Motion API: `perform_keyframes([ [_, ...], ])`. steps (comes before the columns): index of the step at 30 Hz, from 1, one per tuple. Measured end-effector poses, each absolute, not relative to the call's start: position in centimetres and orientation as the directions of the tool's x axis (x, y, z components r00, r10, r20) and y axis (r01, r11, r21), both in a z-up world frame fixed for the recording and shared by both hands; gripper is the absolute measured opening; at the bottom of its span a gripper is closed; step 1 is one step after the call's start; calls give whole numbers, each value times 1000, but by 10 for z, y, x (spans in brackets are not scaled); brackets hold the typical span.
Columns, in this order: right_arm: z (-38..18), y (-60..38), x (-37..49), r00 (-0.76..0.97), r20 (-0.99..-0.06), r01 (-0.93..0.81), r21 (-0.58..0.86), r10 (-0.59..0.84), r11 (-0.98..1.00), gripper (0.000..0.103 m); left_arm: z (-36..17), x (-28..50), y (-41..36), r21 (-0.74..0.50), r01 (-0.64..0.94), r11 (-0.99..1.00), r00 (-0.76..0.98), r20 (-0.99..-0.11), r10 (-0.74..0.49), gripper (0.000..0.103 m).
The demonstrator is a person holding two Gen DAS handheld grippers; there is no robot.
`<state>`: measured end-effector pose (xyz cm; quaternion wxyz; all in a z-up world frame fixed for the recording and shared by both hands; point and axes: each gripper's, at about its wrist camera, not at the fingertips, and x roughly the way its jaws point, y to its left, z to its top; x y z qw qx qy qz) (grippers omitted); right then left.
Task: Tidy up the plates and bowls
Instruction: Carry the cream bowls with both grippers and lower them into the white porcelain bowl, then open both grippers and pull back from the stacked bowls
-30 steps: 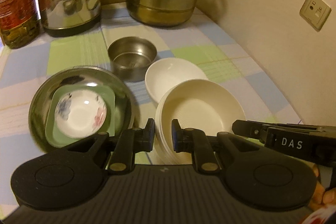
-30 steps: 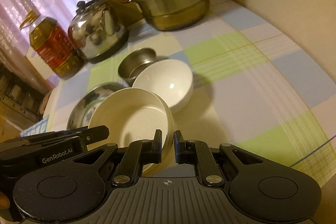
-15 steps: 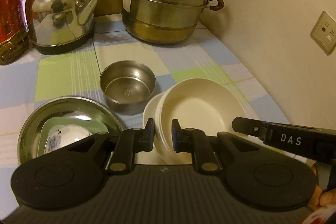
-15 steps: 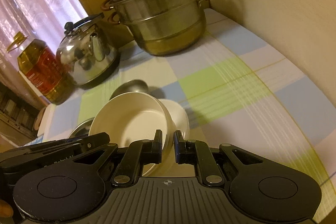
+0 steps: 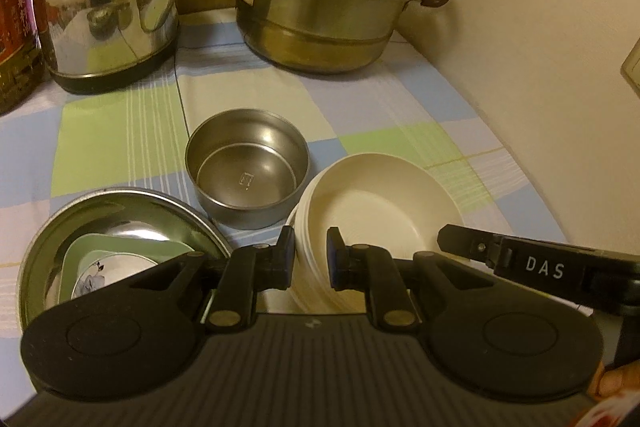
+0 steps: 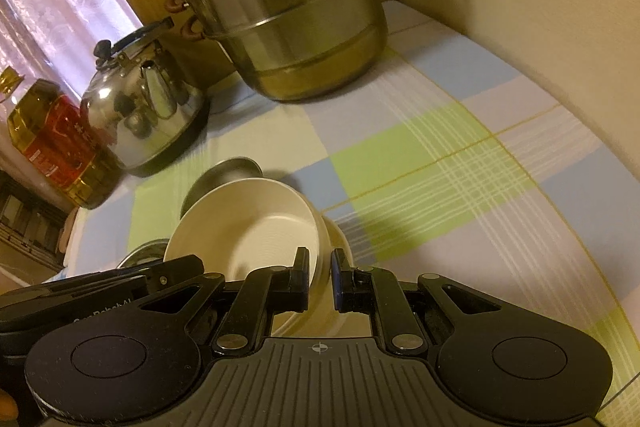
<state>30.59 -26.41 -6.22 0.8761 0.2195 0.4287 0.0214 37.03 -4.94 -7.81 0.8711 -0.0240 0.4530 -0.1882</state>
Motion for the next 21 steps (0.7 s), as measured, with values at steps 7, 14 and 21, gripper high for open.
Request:
perform_keyframes([
  [7,-70,-265,311,625,-749,160,400,221,902,11,-85,375,-50,-215,303,928,508,-788,-348,14],
  [14,-76,-266,312,618,-755,171,400,219,900,11,-92,377,-53,-208,305,929,496,-798,-342,15],
  [21,-76,-266,312,619,-754,177,407,220,896,11,-93,378,-53,-210,297,932,495,-801,-338,20],
])
